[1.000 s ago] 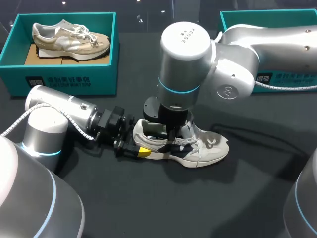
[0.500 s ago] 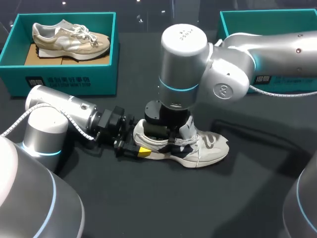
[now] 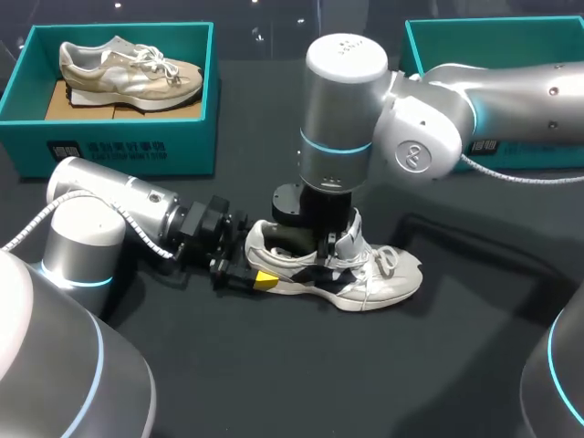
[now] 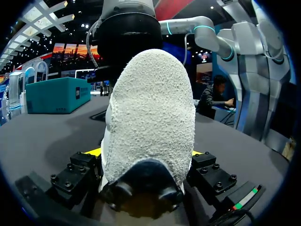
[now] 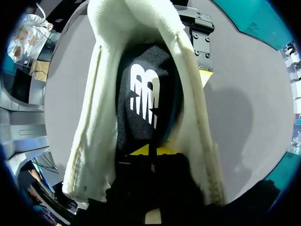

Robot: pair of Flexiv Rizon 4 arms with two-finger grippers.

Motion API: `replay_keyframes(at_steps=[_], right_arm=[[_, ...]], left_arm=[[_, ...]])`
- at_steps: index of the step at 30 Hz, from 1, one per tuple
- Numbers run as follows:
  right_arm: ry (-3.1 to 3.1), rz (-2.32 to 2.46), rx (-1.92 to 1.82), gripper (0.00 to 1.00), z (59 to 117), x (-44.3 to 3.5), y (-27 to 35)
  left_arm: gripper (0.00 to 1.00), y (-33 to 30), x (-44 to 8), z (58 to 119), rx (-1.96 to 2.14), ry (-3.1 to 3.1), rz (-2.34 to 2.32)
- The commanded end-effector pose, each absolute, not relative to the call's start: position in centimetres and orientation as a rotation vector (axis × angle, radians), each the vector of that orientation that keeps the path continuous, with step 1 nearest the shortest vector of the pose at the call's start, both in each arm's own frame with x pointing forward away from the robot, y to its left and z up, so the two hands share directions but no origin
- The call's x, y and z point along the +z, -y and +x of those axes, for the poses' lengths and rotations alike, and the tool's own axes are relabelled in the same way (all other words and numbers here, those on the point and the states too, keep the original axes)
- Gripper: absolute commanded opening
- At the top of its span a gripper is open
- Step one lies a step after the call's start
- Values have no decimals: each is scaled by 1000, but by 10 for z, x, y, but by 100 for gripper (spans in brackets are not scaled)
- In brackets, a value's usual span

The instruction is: Take the shoe out of the shoebox, open the shoe tongue, remove and reinsert the insole, then place the shoe into the shoebox

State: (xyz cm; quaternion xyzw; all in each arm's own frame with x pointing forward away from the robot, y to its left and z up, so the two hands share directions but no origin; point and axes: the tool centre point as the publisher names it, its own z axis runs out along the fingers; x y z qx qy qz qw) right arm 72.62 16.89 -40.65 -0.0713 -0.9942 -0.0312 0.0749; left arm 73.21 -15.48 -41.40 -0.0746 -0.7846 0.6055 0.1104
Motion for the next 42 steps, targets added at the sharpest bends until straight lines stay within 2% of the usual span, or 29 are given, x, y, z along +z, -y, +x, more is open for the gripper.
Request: replay_keyframes(at_steps=[1, 19, 42], right_arm=[[2992, -222, -121, 0, 707, -426, -163], [2999, -48, -598, 0, 713, -371, -143], [2970, 138, -747, 0, 722, -354, -146]], left_arm=[[0, 154, -417, 735, 1779, 2307, -216], [0, 154, -417, 735, 1779, 2307, -216], [0, 154, -417, 735, 1779, 2307, -216]])
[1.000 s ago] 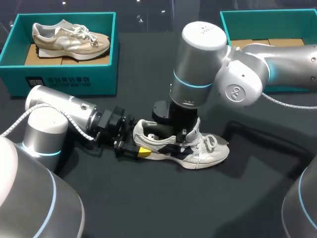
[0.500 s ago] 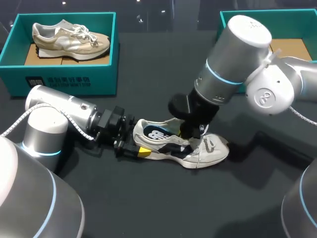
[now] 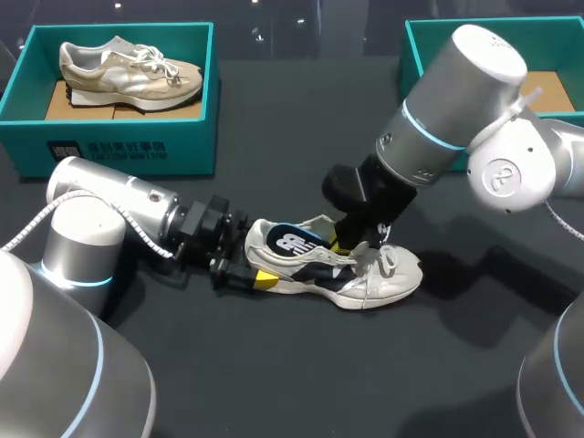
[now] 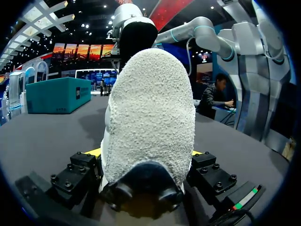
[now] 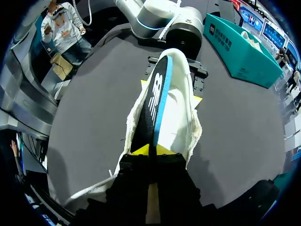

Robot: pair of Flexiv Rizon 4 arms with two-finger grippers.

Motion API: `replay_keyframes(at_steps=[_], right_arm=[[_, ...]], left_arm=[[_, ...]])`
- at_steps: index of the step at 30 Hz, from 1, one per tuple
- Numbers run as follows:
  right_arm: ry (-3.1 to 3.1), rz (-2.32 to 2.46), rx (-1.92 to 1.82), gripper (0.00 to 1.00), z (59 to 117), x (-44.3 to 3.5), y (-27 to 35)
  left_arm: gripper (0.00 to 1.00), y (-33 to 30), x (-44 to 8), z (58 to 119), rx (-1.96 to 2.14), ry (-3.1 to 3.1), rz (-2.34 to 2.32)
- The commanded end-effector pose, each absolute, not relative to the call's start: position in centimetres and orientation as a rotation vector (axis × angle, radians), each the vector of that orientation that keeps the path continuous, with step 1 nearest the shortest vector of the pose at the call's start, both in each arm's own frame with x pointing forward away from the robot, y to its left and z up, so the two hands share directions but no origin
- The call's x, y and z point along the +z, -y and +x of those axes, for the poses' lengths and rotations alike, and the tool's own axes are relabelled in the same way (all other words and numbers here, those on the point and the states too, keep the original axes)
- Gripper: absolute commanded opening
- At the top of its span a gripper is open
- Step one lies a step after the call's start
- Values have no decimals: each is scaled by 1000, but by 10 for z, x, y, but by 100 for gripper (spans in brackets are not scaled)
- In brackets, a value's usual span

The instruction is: Take the shoe out of the shoebox, open the shoe tongue, remove and reinsert the insole, then place the shoe into the shoebox

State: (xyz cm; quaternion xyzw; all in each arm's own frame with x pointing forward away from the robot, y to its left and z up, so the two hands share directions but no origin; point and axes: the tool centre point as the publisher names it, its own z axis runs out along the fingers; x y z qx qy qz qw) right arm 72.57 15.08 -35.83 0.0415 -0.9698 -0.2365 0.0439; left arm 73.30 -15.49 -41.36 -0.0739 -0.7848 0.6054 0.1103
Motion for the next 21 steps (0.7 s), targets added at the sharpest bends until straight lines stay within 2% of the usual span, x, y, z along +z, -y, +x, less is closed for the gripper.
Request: replay_keyframes(at_steps=[1, 8, 21], right_arm=[[2972, 139, -743, 0, 722, -353, -146], [2941, 216, -862, 0, 724, -348, -141], [2930, 462, -850, 0, 720, -324, -179]], left_arm=[[0, 154, -417, 735, 1779, 2307, -216], [0, 154, -417, 735, 1779, 2307, -216], [0, 154, -417, 735, 1779, 2307, -216]])
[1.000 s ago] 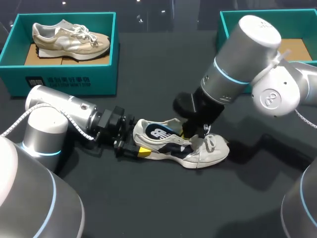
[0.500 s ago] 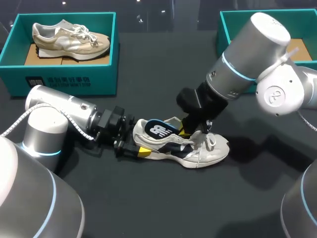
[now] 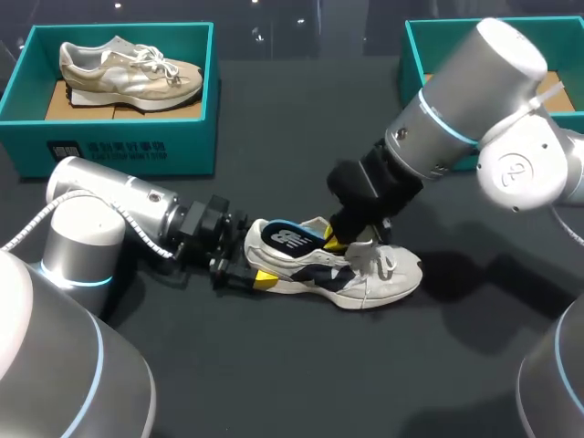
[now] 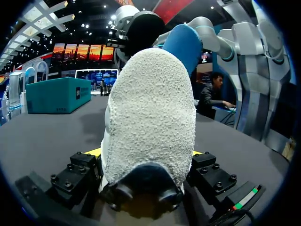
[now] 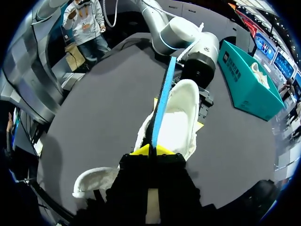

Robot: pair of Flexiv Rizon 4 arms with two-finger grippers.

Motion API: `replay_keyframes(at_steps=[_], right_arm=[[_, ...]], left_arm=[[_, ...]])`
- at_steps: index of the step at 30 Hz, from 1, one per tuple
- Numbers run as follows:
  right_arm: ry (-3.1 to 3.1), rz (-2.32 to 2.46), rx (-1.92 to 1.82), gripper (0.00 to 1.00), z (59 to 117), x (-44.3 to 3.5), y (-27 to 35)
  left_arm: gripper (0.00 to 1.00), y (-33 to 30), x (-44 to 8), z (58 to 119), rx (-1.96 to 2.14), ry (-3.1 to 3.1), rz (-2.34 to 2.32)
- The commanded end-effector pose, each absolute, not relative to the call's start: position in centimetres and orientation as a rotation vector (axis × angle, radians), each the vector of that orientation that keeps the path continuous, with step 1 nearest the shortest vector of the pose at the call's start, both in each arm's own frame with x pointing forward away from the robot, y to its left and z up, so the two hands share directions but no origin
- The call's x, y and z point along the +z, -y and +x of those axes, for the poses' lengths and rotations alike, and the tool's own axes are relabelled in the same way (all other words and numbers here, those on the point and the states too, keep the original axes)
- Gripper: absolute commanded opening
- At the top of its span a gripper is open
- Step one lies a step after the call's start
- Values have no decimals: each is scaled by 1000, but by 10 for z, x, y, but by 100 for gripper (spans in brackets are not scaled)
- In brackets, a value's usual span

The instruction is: Take the shoe out of the shoebox, open the shoe tongue, remove and reinsert the insole, then place the shoe into the shoebox

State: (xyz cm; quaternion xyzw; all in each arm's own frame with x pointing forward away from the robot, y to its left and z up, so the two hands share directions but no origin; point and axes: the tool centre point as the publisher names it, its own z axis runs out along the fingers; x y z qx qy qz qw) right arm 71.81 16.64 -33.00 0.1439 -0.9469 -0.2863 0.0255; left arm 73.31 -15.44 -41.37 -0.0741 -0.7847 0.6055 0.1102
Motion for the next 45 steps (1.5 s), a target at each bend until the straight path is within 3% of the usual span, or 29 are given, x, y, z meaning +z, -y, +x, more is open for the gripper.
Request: replay_keyframes(at_steps=[1, 21, 22, 26, 34, 45], right_arm=[[2929, 474, -851, 0, 720, -323, -180], [2898, 442, -796, 1, 718, -309, -215], [2901, 413, -774, 15, 719, -309, -217], [2906, 310, -743, 35, 724, -311, -219], [2857, 136, -803, 46, 731, -311, -211], [2726, -54, -915, 49, 731, -310, -214]], left_arm=[[0, 154, -417, 735, 1779, 2307, -216], [0, 154, -417, 735, 1779, 2307, -216], [0, 154, -417, 735, 1779, 2307, -216], [0, 154, -417, 735, 1779, 2307, -216], [0, 154, -417, 735, 1779, 2307, -216], [0, 154, -417, 735, 1779, 2307, -216]])
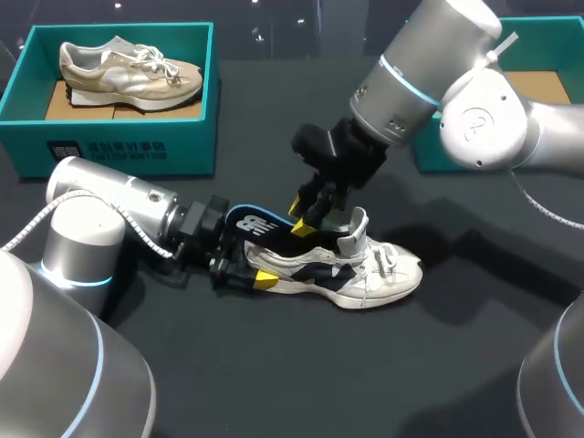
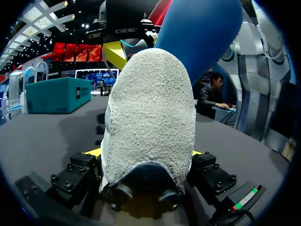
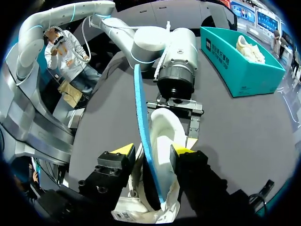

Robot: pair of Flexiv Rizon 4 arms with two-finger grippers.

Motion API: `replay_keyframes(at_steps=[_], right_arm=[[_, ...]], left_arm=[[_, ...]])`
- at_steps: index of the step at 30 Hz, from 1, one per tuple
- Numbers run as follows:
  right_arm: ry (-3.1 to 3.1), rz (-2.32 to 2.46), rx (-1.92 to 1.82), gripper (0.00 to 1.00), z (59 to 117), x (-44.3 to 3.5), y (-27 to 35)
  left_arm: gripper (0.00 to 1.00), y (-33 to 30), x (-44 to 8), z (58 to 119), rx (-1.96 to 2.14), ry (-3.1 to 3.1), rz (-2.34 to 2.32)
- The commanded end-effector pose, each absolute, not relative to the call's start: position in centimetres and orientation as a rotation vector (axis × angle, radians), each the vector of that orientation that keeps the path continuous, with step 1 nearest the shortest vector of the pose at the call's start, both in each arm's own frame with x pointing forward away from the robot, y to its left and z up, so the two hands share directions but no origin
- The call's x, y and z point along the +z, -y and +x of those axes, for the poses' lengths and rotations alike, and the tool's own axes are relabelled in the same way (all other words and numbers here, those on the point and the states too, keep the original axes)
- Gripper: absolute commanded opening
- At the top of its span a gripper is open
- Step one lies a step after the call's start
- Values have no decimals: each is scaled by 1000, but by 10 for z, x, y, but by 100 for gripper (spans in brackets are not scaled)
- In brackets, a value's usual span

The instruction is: Take the shoe out of the shoebox, open the shoe tongue, remove and reinsert the insole, then place the shoe into the shoebox

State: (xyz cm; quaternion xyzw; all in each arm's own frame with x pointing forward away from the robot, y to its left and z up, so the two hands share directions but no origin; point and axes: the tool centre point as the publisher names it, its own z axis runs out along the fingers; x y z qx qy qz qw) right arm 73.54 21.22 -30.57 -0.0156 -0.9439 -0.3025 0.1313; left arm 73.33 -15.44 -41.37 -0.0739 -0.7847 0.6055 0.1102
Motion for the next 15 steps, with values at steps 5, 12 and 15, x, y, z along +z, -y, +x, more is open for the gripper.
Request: replay_keyframes(at_steps=[5, 12, 15], right_arm=[[2727, -118, -935, 53, 721, -306, -217], [2719, -198, -980, 55, 713, -305, -220], [2704, -214, -990, 50, 713, -309, -222]], left_arm=[[0, 154, -417, 735, 1779, 2307, -216], [0, 154, -417, 735, 1779, 2307, -216], [0, 154, -417, 735, 1779, 2307, -216]])
